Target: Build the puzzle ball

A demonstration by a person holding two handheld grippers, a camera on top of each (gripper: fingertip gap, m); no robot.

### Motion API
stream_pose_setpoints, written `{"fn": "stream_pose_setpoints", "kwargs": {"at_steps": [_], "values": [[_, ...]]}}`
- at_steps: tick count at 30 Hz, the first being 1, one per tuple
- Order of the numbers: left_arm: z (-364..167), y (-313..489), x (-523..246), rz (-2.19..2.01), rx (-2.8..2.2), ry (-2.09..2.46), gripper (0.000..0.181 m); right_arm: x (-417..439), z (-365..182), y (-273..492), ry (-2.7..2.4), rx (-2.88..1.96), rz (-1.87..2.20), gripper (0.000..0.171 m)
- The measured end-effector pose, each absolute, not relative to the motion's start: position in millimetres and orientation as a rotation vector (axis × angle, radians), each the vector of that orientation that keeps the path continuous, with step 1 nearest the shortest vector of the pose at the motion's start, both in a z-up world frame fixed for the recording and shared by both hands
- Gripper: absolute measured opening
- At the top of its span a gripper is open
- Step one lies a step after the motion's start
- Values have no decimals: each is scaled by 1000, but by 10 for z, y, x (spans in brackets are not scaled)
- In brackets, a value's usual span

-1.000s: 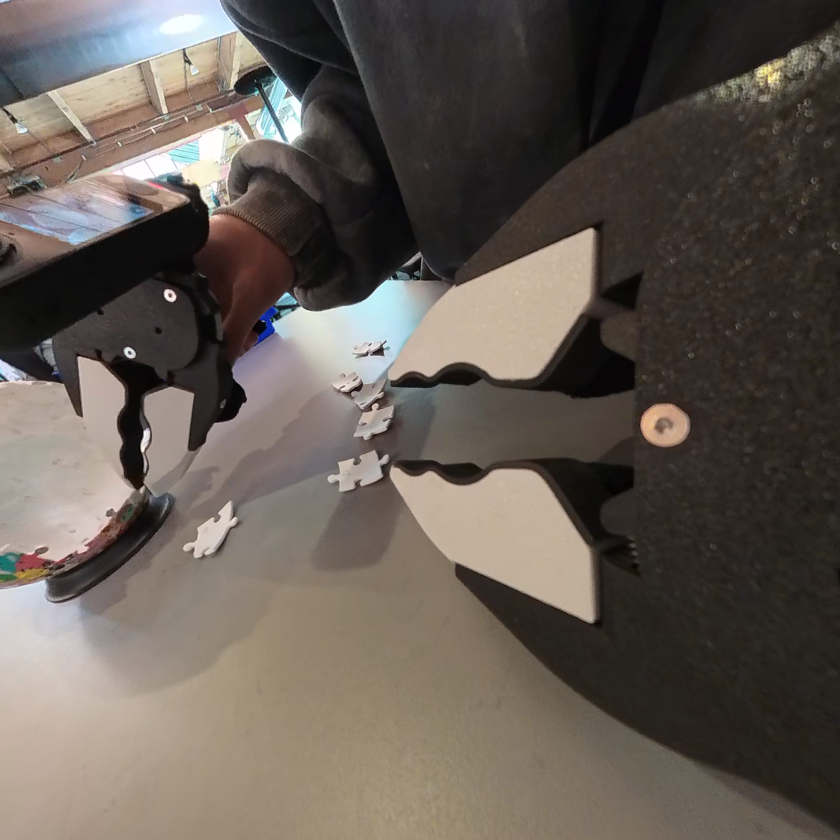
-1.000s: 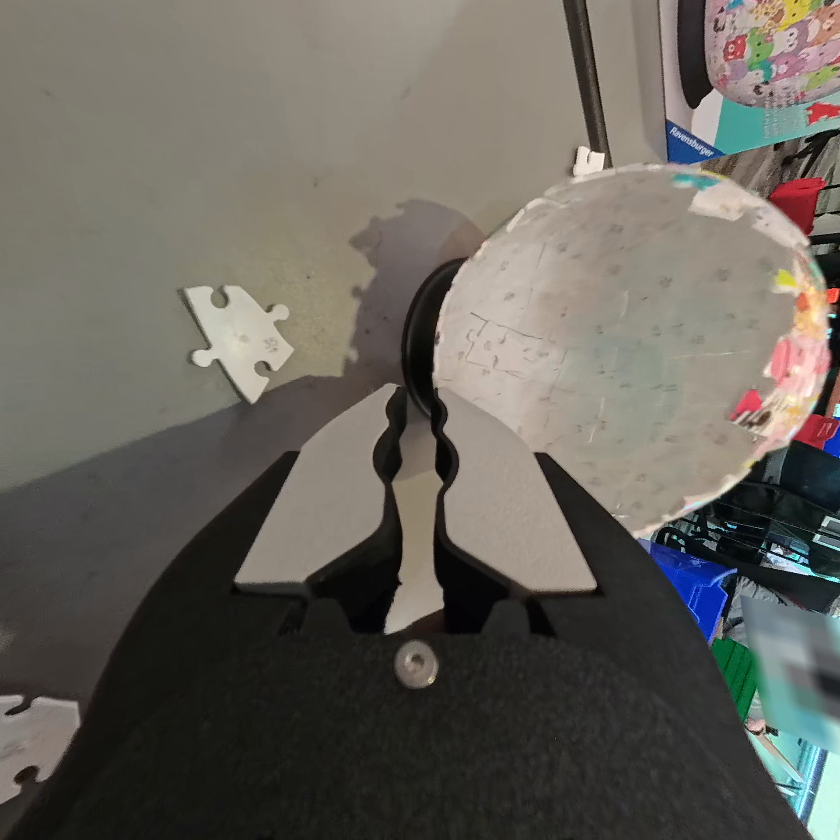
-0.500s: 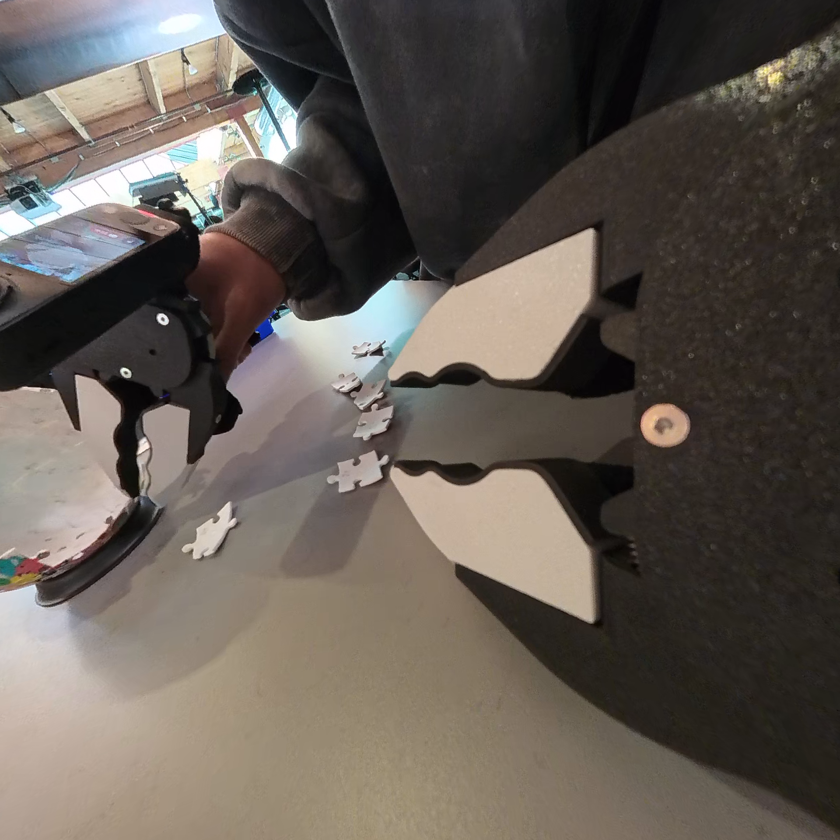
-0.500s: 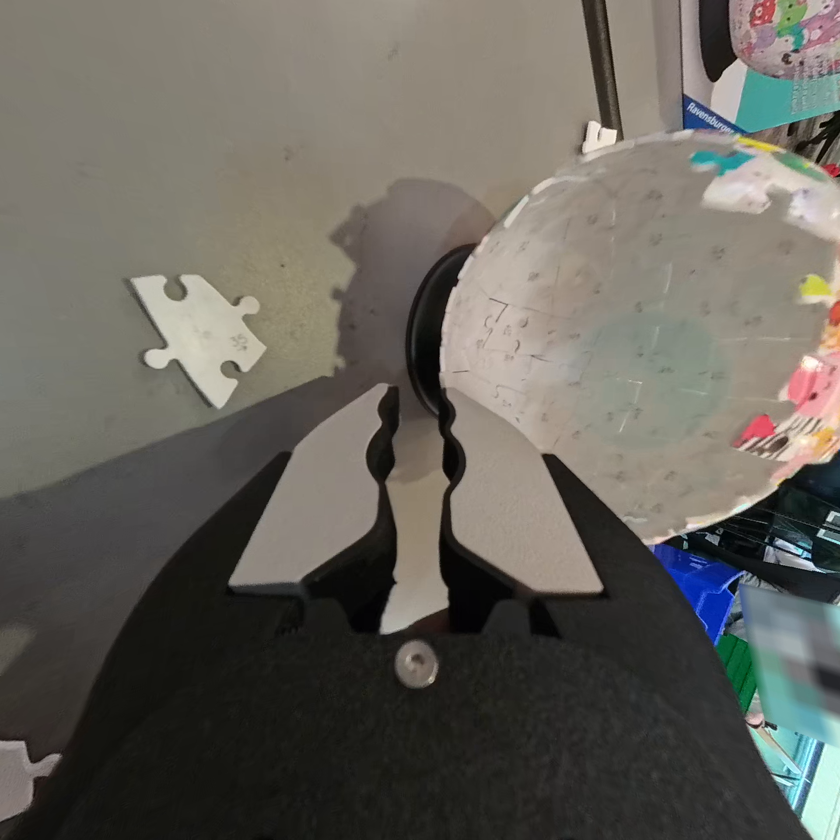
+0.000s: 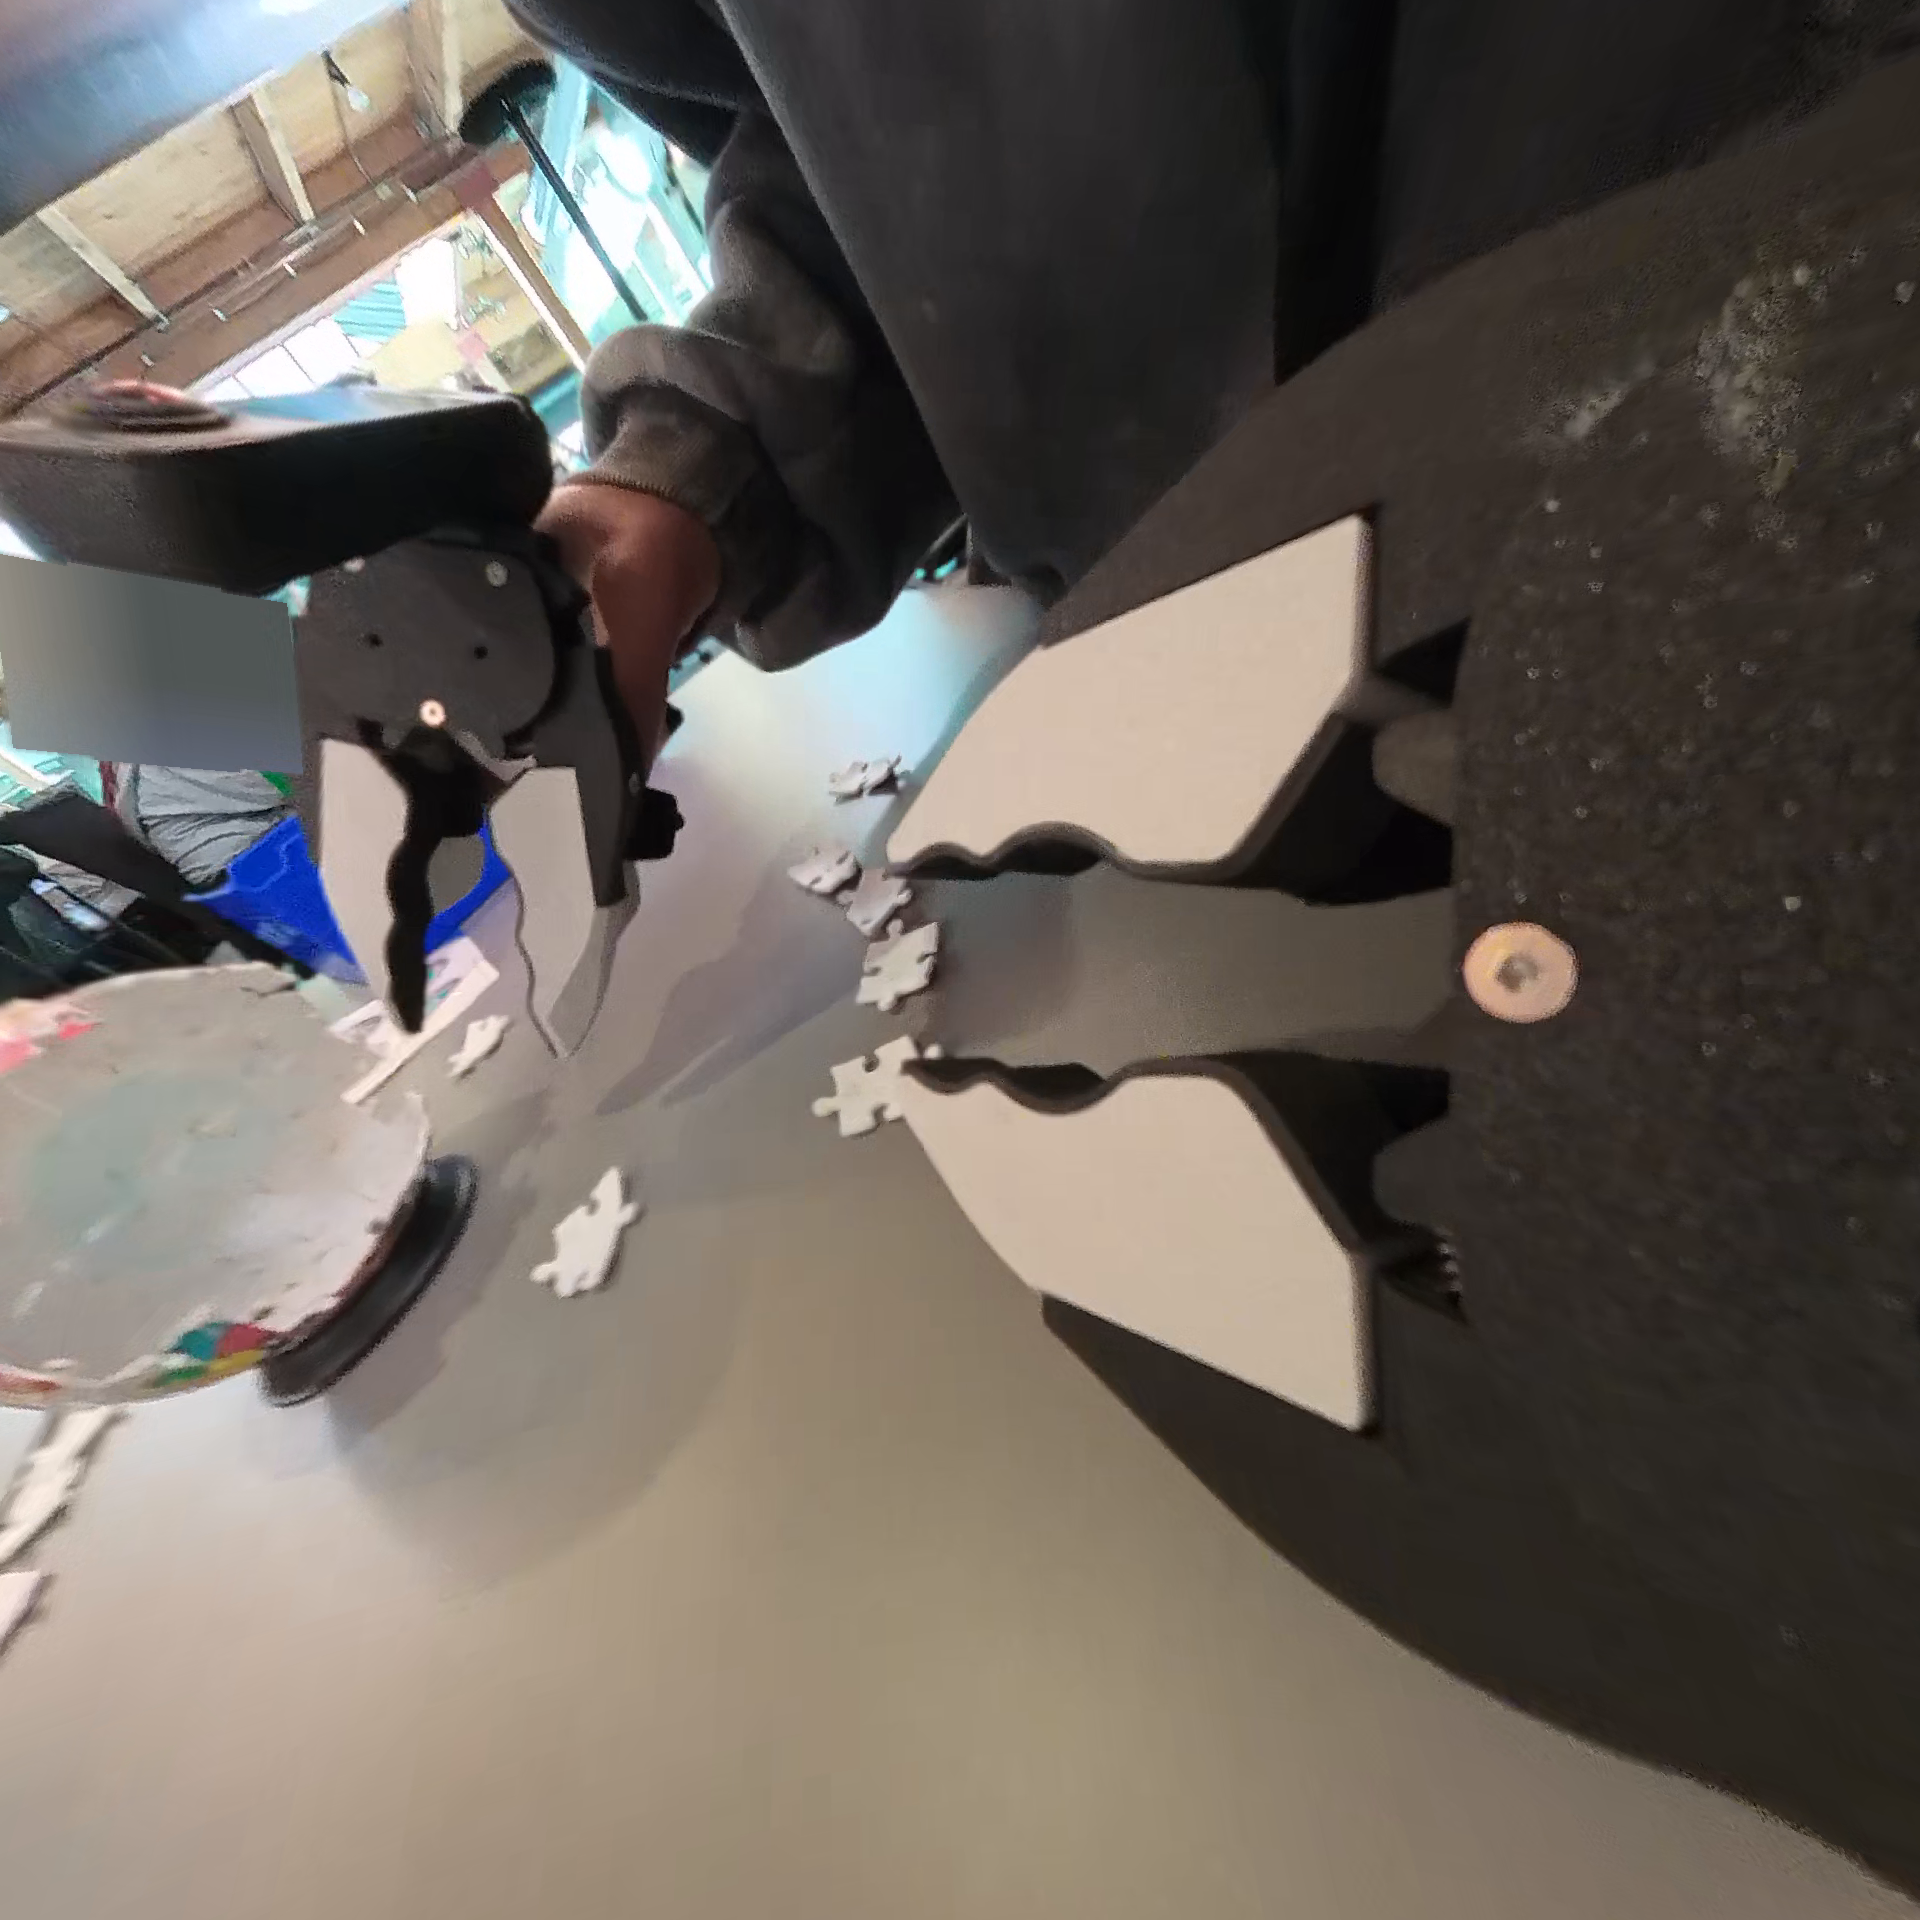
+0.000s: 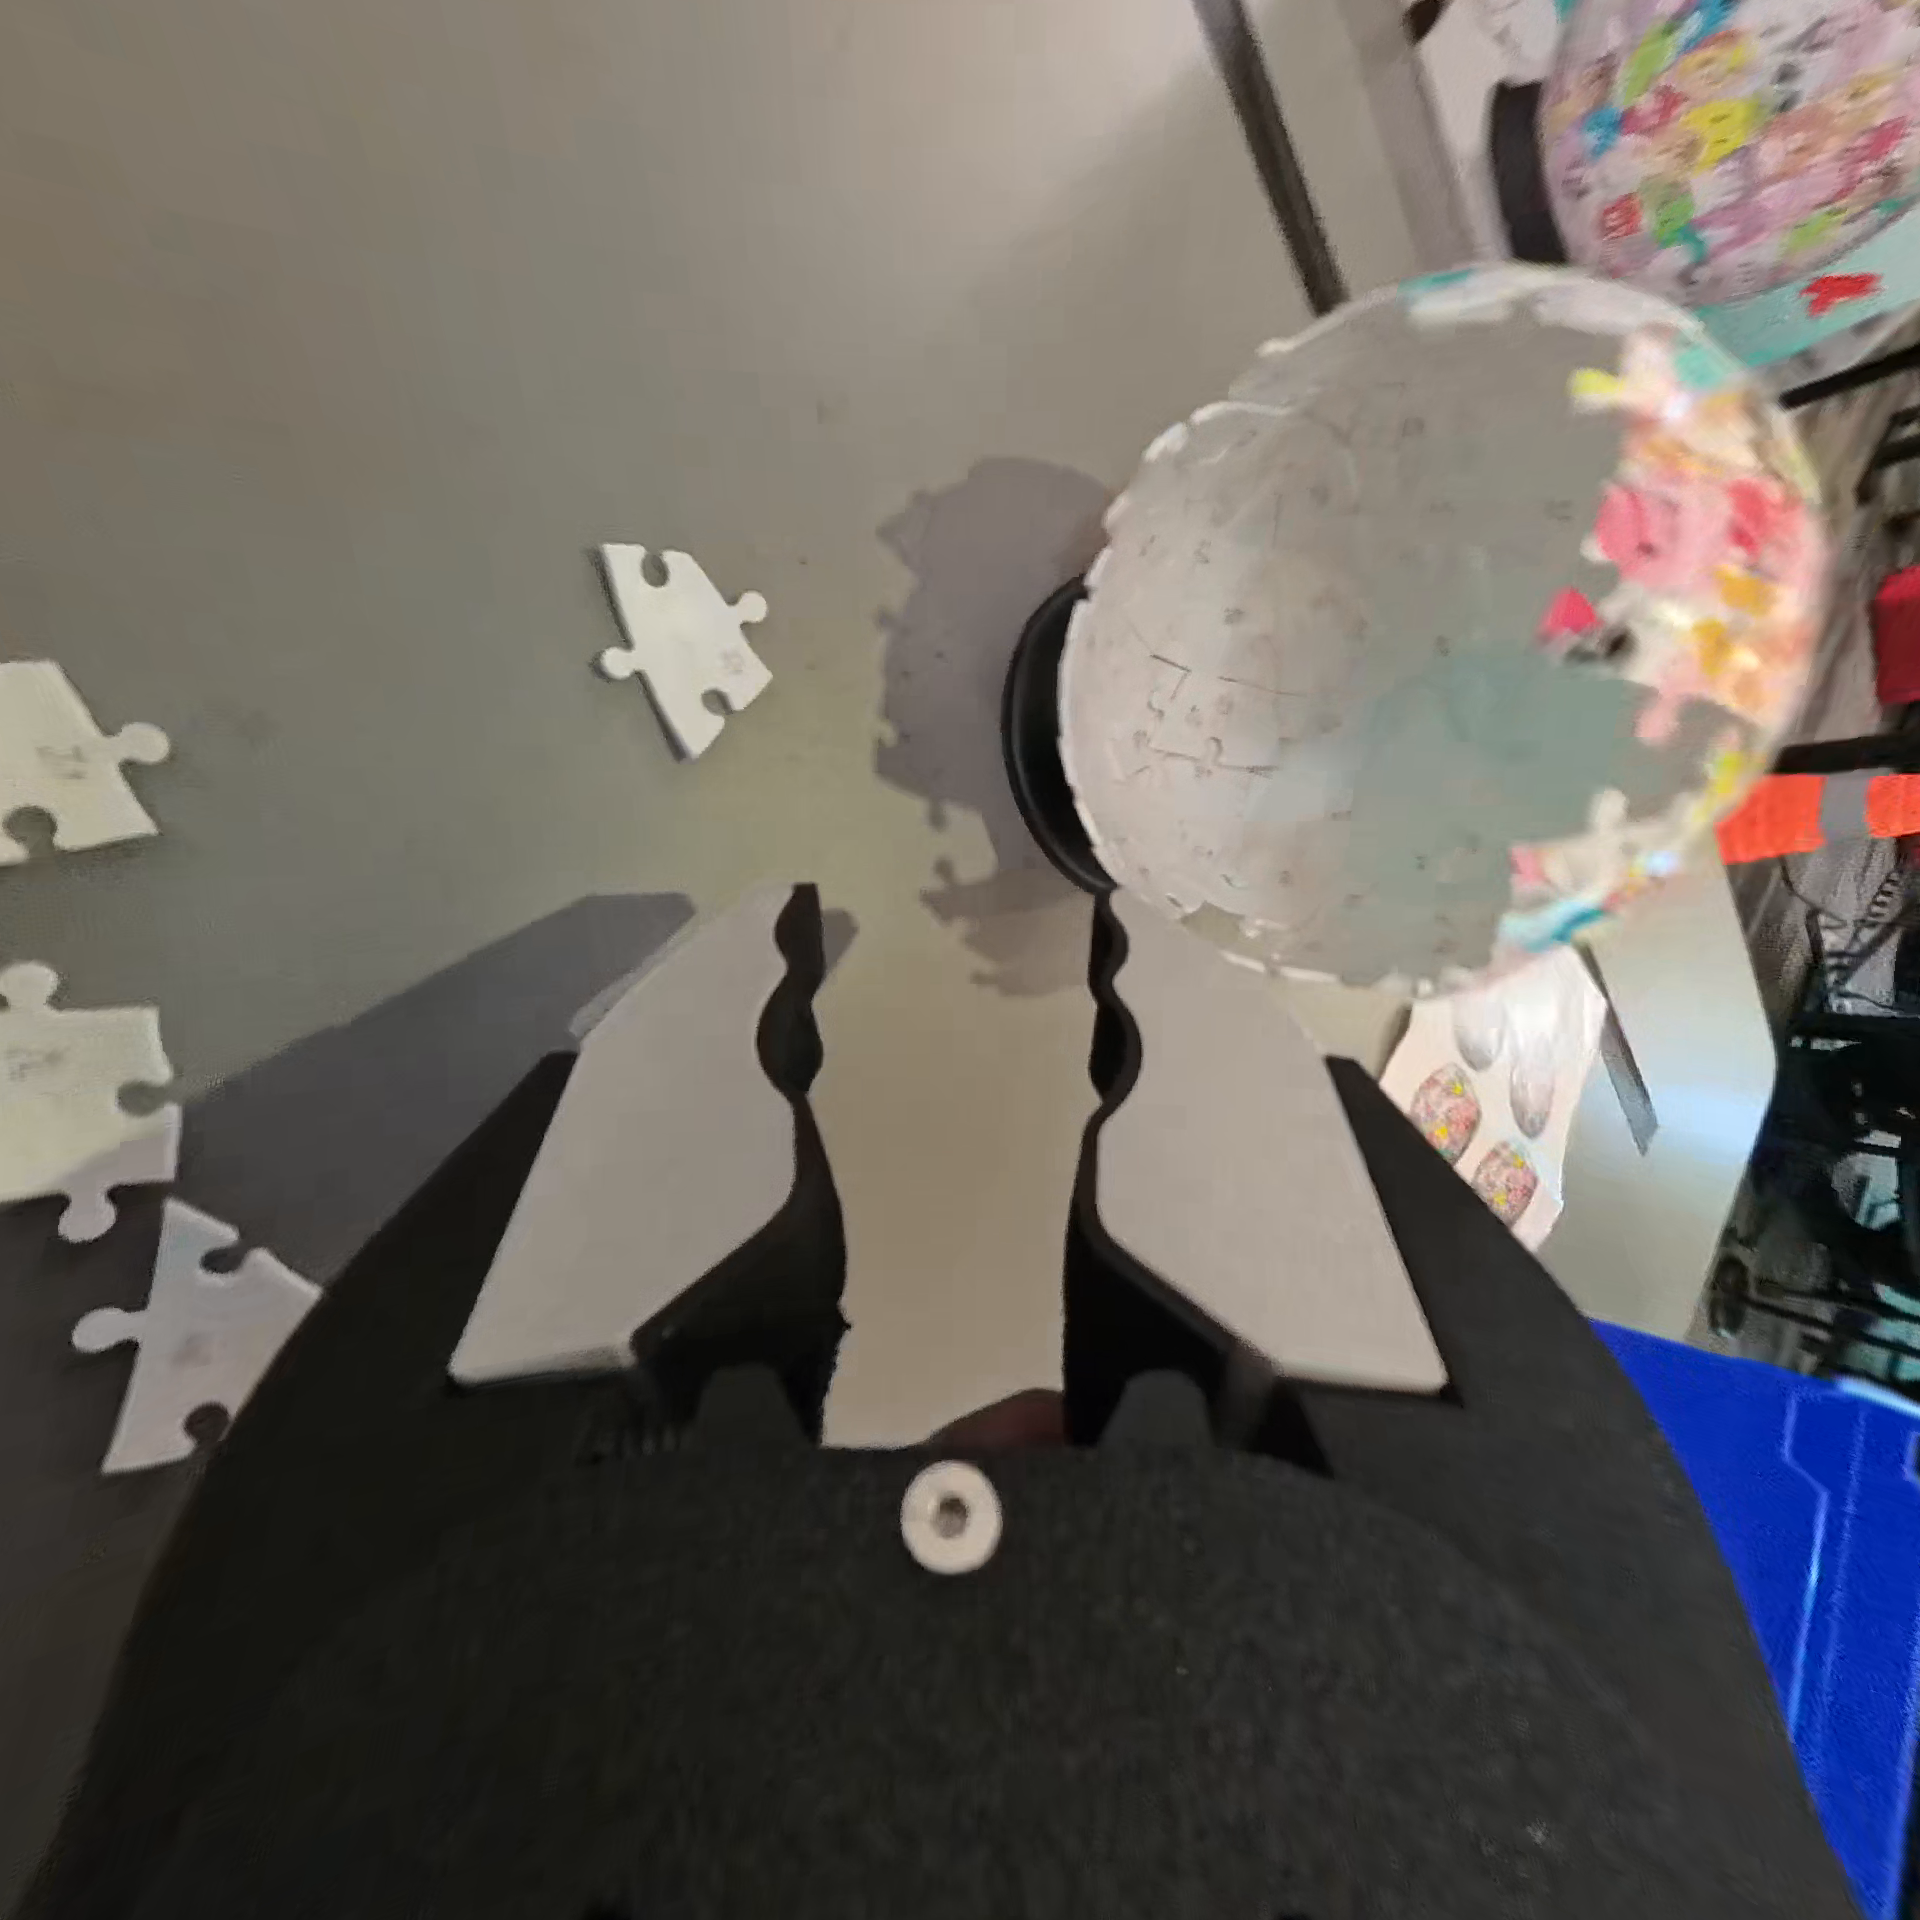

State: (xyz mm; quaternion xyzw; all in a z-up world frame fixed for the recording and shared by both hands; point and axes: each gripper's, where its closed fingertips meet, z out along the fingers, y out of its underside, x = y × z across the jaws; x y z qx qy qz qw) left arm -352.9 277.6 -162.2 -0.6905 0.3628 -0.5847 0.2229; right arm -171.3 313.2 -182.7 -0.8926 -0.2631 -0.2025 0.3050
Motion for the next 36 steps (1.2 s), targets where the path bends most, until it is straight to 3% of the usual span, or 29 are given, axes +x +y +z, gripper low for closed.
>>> {"fn": "stream_pose_setpoints", "kwargs": {"at_steps": [4, 10, 19, 36], "values": [[-1526, 2832, -3372, -1475, -1791, 1063, 48, -1464, -1699, 2925, -533, -2308, -498, 48], [-1489, 2972, -2572, -1367, -1814, 1194, 54, -1171, -1465, 2506, -431, -2204, -506, 45], [-1540, 3522, -1313, -977, -1821, 1098, 43, -802, -1388, 2059, -344, -2030, -417, 42], [-1961, 3922, -1027, -509, -1986, 1169, 38, -902, -1585, 1854, -361, -2006, -190, 42]]}}
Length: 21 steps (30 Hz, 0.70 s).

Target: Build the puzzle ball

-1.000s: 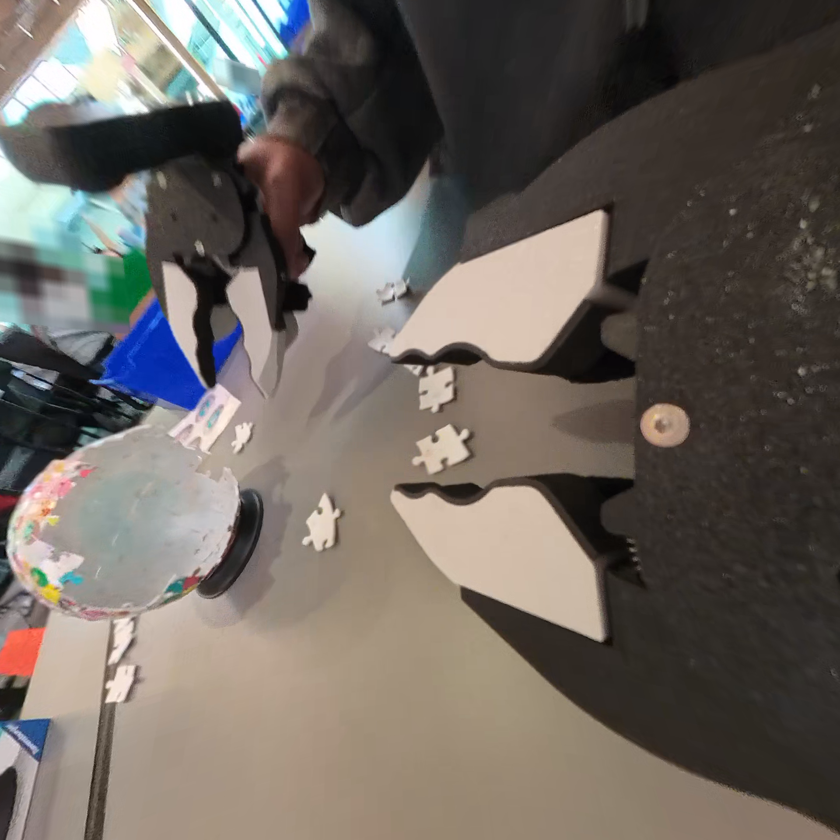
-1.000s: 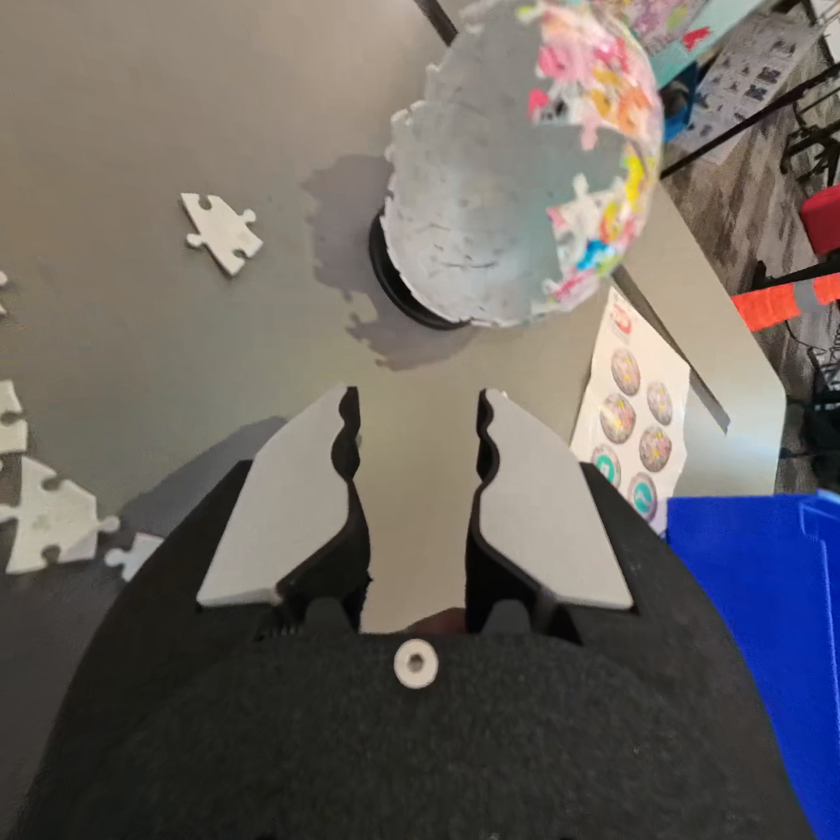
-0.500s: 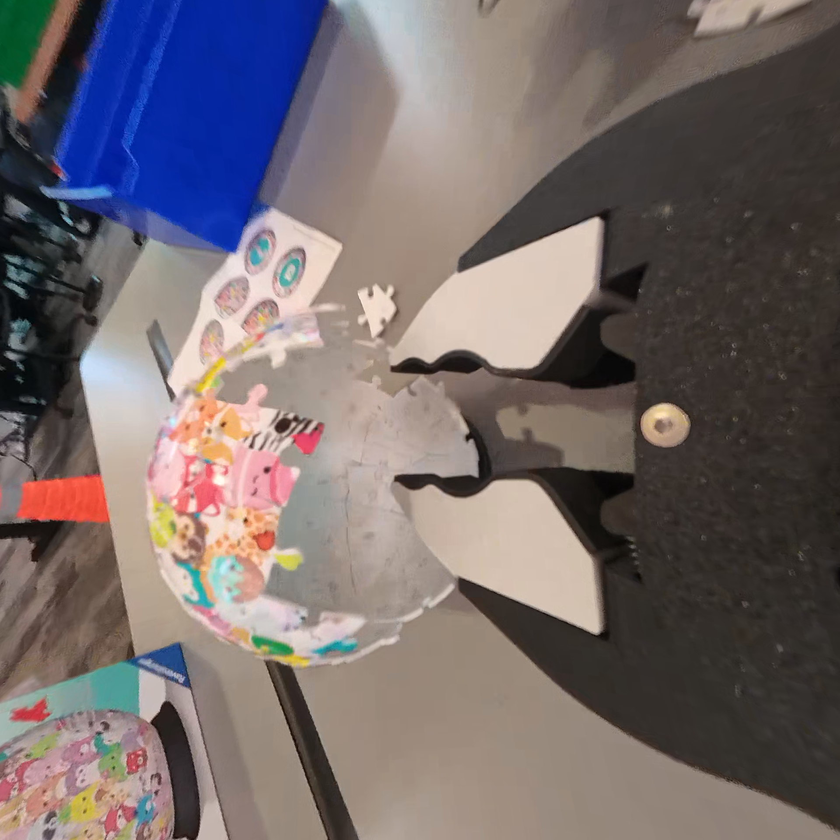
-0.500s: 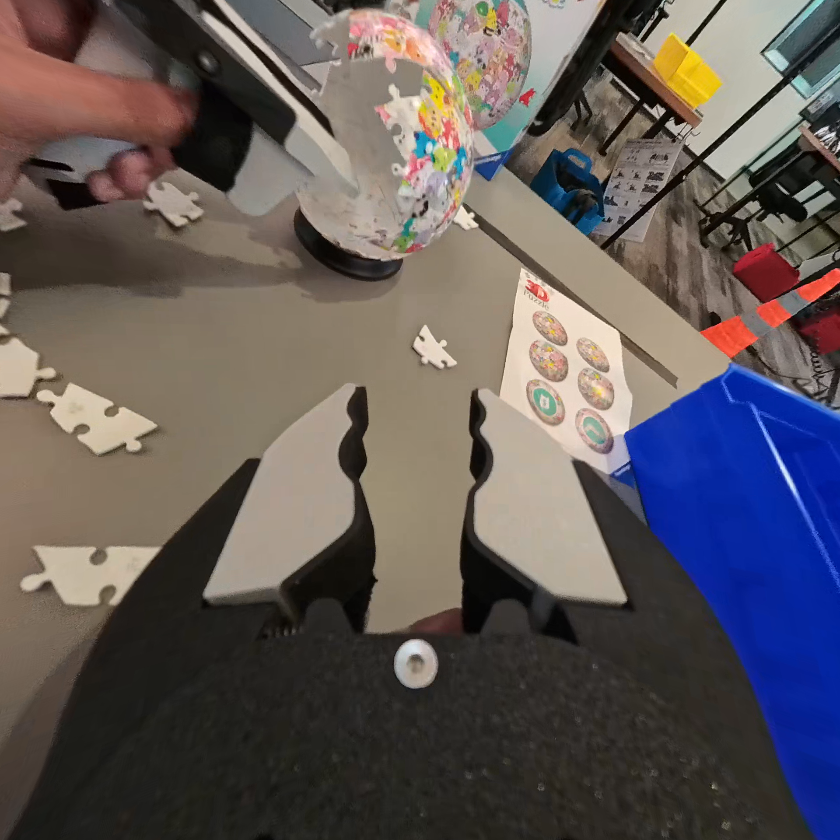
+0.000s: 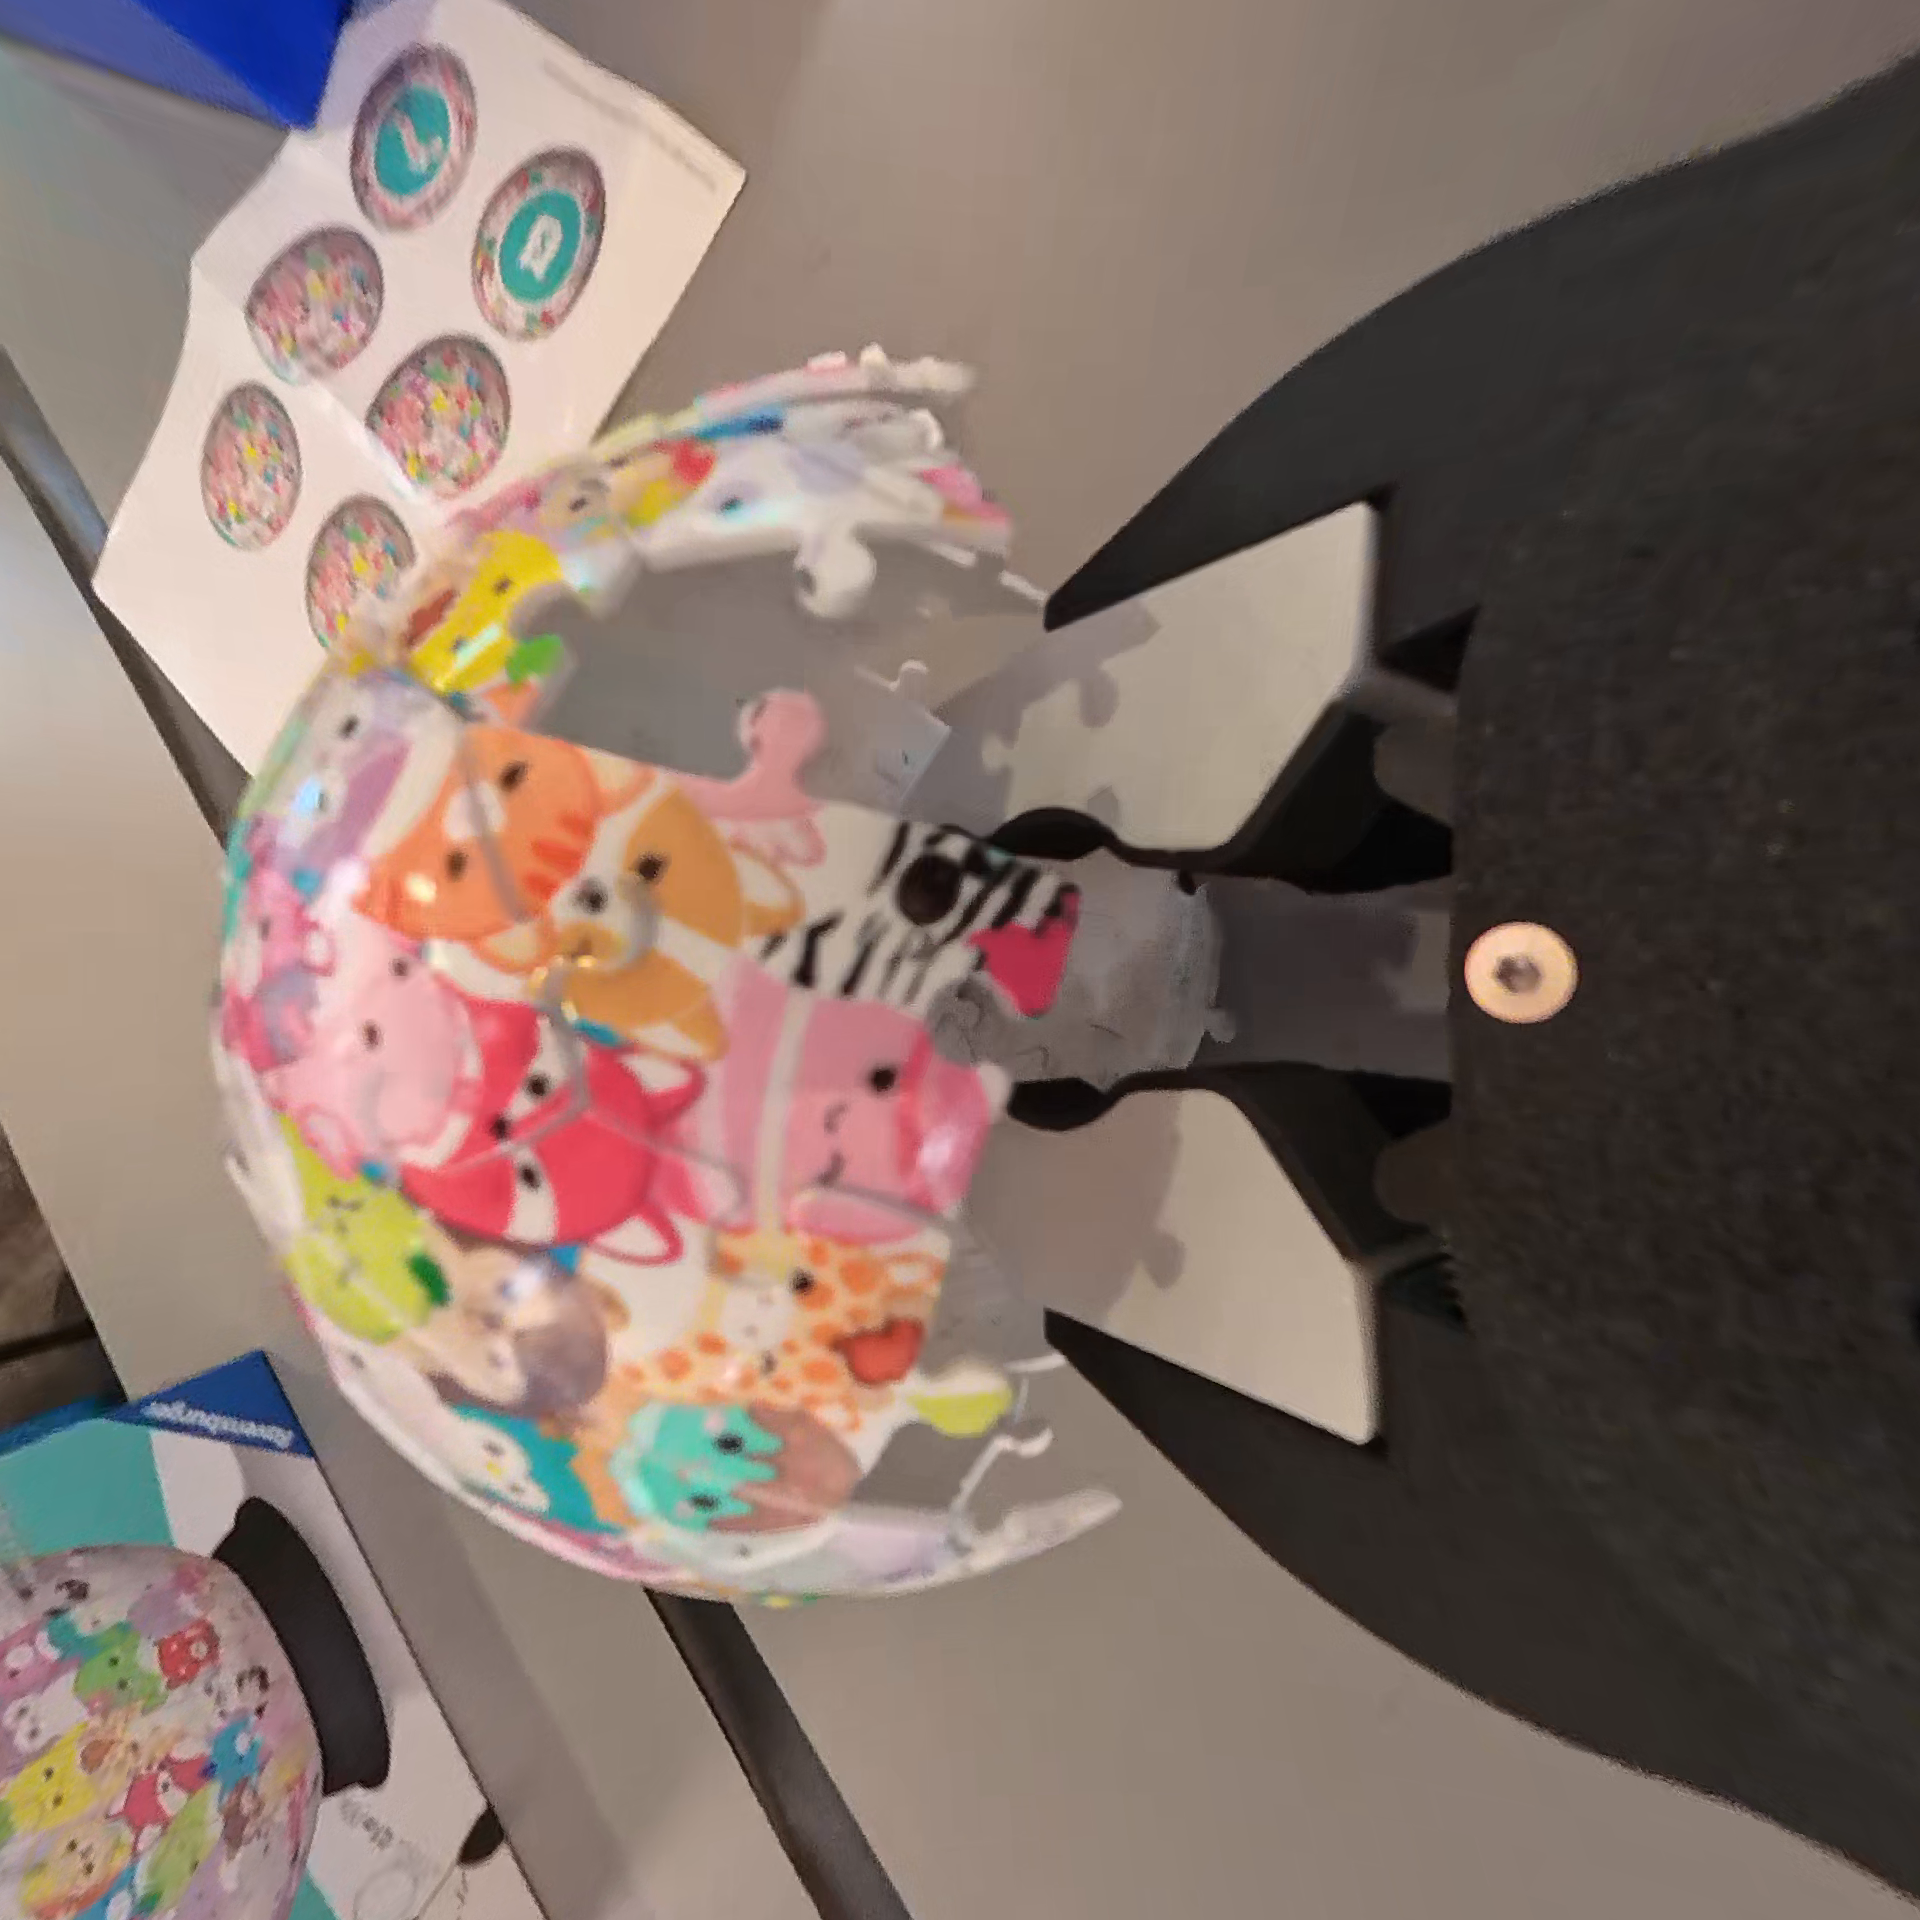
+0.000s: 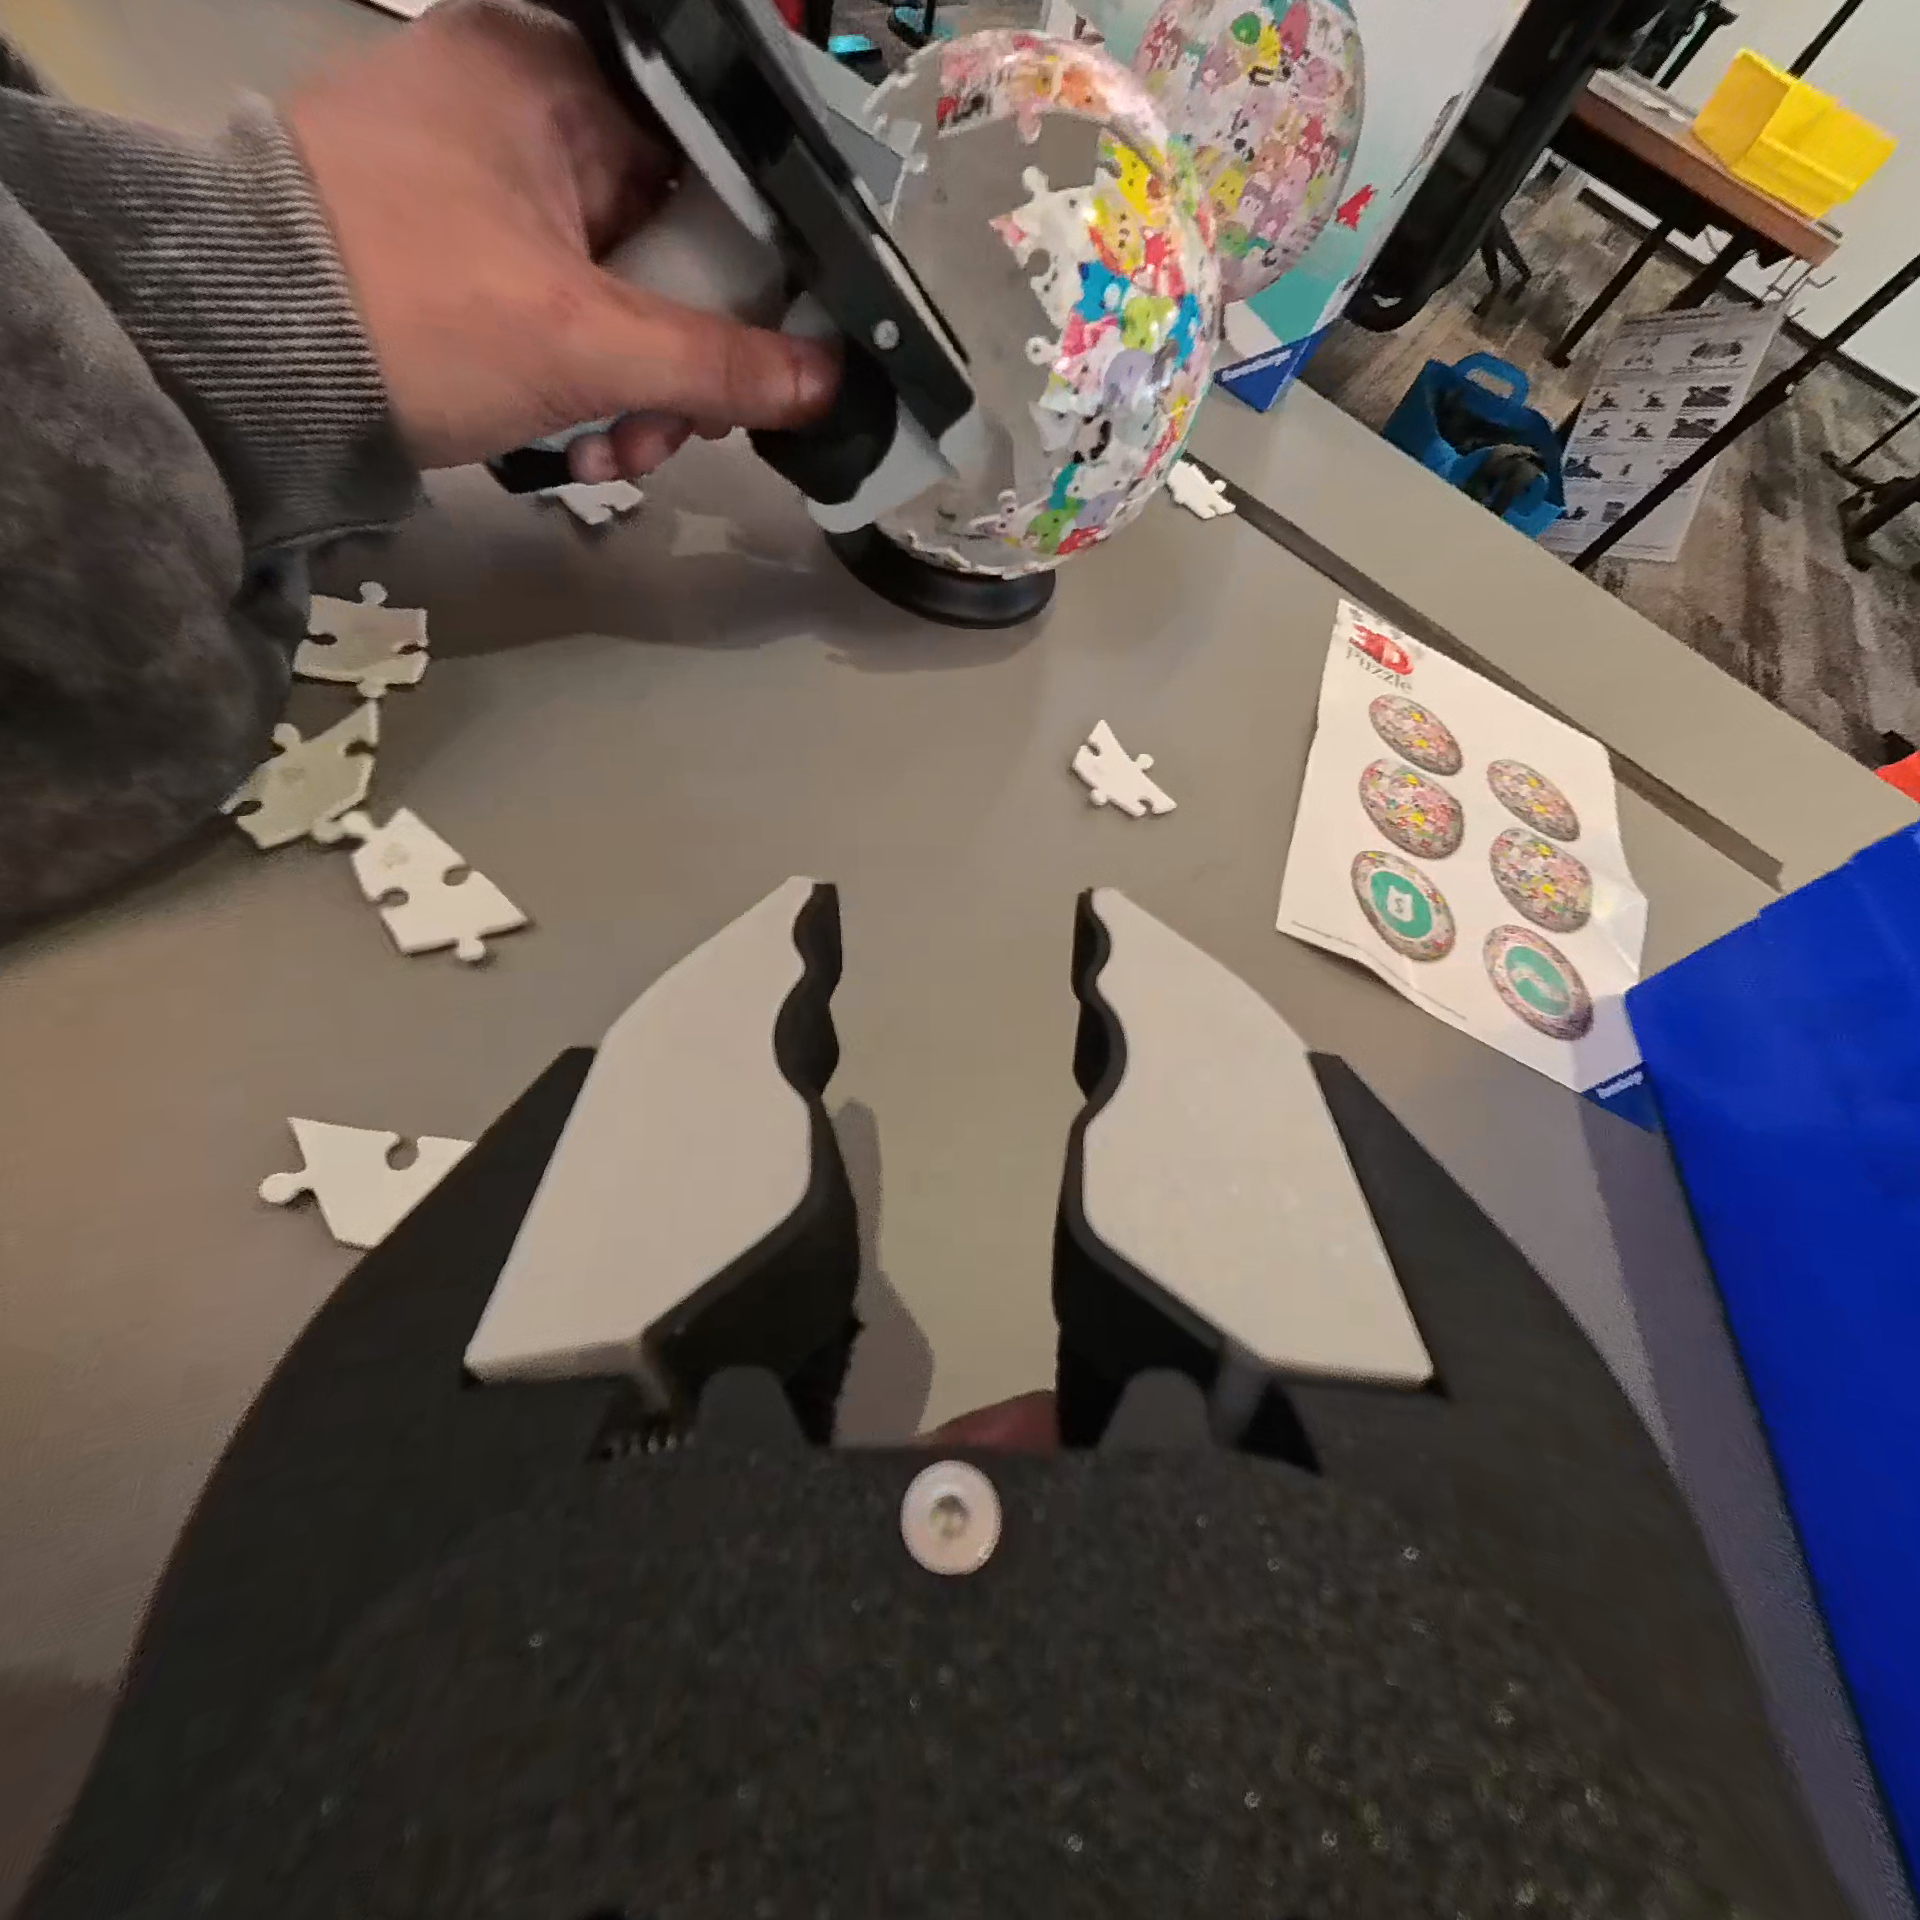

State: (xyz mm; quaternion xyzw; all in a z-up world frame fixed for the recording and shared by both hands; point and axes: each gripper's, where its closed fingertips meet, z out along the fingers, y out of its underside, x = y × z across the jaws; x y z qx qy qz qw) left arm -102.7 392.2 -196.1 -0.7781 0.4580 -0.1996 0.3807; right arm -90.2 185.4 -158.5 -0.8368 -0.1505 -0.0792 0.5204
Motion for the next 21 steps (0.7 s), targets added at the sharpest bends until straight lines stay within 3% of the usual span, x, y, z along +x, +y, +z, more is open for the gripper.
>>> {"fn": "stream_pose_setpoints", "kwargs": {"at_steps": [18, 20, 21], "values": [[-2112, 3898, -926, -524, -2161, 1214, 45, -967, -1665, 1865, -402, -2032, -167, 42], [-2125, 3896, -940, -520, -2187, 1214, 91, -973, -1671, 1866, -407, -2034, -166, 43], [-2128, 3896, -943, -519, -2190, 1216, 91, -973, -1673, 1866, -409, -2034, -167, 43]]}}
